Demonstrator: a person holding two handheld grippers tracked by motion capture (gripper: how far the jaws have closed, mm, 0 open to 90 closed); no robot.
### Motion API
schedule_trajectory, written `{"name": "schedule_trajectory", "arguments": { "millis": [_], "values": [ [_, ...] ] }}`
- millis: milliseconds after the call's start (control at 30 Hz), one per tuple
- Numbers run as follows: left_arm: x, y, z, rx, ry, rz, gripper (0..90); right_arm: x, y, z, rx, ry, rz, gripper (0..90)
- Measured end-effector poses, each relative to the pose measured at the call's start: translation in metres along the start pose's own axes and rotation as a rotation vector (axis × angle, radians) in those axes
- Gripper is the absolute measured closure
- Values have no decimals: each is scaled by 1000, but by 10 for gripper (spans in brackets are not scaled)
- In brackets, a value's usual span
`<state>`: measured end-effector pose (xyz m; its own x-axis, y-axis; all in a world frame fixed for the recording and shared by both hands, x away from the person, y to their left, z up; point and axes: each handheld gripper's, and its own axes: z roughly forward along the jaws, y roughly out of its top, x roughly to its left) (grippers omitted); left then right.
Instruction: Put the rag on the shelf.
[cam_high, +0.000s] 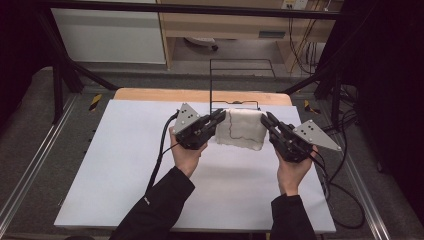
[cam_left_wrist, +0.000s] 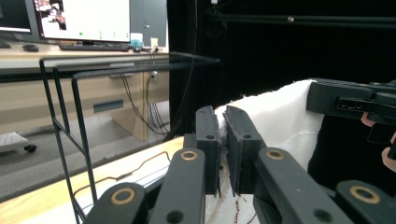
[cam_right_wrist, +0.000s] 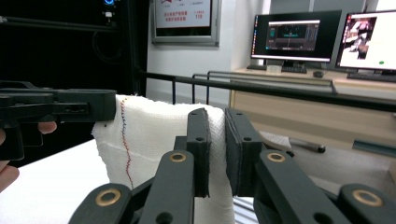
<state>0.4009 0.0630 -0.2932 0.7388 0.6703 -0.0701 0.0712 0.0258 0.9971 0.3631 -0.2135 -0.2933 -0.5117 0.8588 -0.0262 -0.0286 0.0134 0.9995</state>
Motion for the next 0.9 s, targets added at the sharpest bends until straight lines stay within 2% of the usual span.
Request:
{"name": "schedule_trajectory", "arguments": {
  "millis": [267,800,900],
  "values": [
    [3,17,-2,-34,7,12,840,2,16,5,-38,1,-22,810],
    [7,43,5,-75,21,32,840,-1,38,15,-92,-17,-21,810],
    [9,47,7,-81,20,26,840,-2,42,17,-100,-19,-21,810]
  ]
}}
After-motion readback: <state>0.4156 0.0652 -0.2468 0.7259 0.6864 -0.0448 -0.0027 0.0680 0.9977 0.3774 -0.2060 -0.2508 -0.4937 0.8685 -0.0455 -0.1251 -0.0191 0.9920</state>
